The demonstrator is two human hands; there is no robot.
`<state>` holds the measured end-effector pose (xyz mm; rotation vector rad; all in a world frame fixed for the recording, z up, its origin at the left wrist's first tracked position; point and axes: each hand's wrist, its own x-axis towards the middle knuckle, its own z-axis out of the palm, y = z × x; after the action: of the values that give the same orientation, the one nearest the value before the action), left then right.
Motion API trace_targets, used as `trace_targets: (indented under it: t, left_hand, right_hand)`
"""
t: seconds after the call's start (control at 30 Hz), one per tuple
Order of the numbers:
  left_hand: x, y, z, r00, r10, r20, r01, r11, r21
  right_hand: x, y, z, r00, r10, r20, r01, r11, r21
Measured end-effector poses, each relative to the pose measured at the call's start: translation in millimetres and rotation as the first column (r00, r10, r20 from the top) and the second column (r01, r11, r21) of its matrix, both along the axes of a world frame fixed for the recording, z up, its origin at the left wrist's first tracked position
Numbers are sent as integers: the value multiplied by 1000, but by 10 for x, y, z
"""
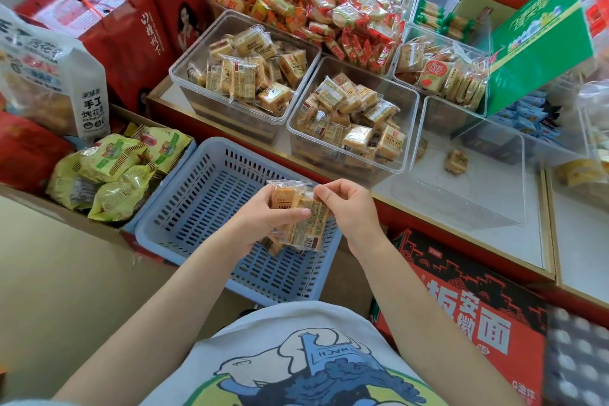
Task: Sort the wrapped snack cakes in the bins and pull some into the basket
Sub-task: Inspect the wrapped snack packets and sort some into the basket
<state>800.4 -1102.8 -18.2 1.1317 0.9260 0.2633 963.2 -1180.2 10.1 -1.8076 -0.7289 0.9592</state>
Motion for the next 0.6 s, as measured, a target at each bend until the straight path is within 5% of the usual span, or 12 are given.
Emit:
trace_targets:
  t: [0.23,0.43,0.6]
  left_hand:
    - [41,16,52,992,-117,-51,116,993,-22]
    - [91,25,61,951,308,12,-296,922,-248]
    - [110,29,64,921,381,87,-348,901,-261]
  right_hand:
    - [78,62,54,995,-66,-73,70,996,55]
    - [192,81,55,989,56,-139,-73,989,-125]
    - [24,51,-29,968,196,-156,-226,952,-205]
